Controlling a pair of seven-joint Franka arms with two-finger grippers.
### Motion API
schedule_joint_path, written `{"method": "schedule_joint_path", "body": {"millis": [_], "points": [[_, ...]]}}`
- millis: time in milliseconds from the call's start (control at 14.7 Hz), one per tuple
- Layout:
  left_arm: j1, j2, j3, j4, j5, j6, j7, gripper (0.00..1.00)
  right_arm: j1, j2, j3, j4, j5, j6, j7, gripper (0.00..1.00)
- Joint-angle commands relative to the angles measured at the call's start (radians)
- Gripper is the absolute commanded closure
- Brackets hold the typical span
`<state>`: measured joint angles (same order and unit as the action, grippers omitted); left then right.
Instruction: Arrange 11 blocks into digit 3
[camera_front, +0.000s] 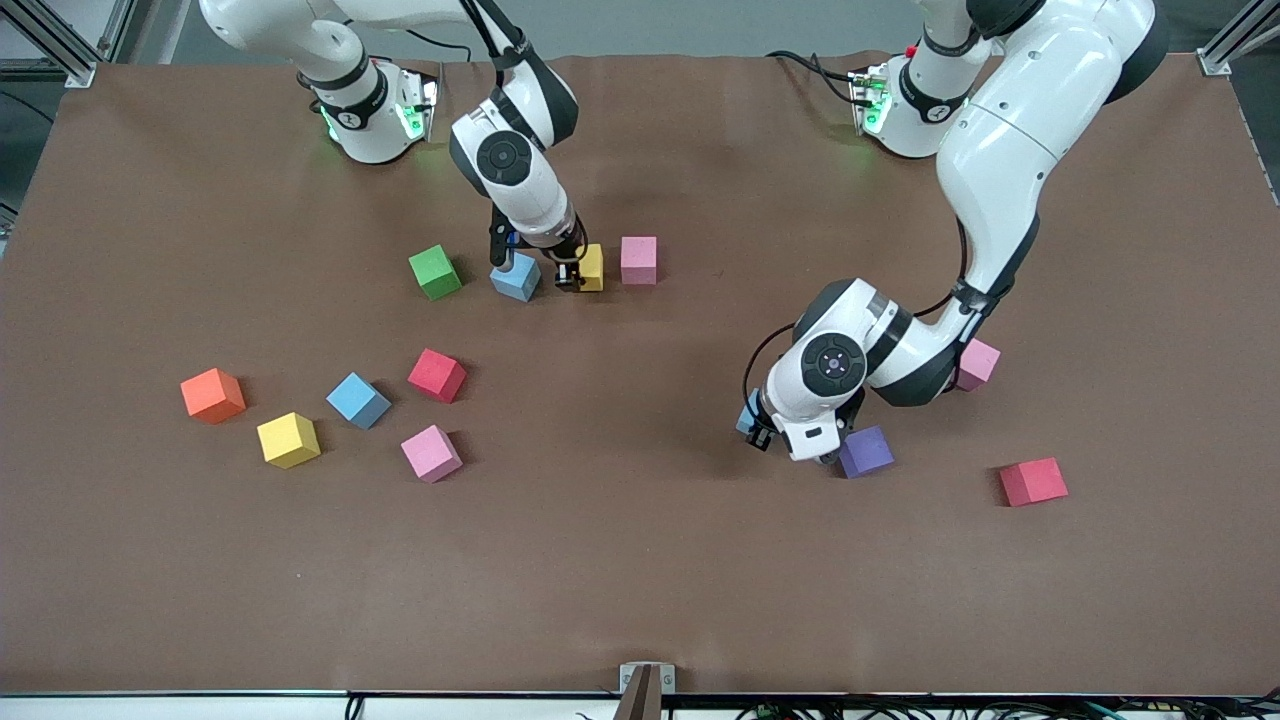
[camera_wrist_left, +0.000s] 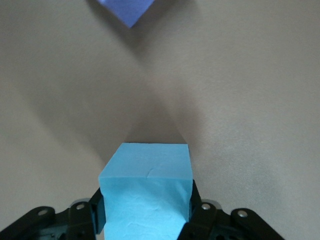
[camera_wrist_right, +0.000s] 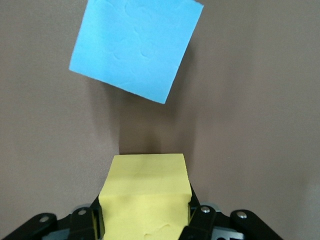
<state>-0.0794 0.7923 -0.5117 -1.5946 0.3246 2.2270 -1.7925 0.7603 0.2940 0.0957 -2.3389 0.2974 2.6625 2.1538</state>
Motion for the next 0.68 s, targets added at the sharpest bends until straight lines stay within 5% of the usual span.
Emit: {"method": "schedule_joint_path", "body": {"millis": [0, 611], "points": [[0.016, -0.067, -0.051, -0.071, 0.005, -0.023, -0.097, 0.93, 0.005, -0.001, 0.002, -0.013, 0.025, 0.023, 0.015, 1.00], [0.027, -0.303, -0.159, -0.431, 0.001, 0.184, -0.641, 0.92, 0.033, 0.013, 0.004, -0.005, 0.026, 0.031, 0.032, 0.99]]}}
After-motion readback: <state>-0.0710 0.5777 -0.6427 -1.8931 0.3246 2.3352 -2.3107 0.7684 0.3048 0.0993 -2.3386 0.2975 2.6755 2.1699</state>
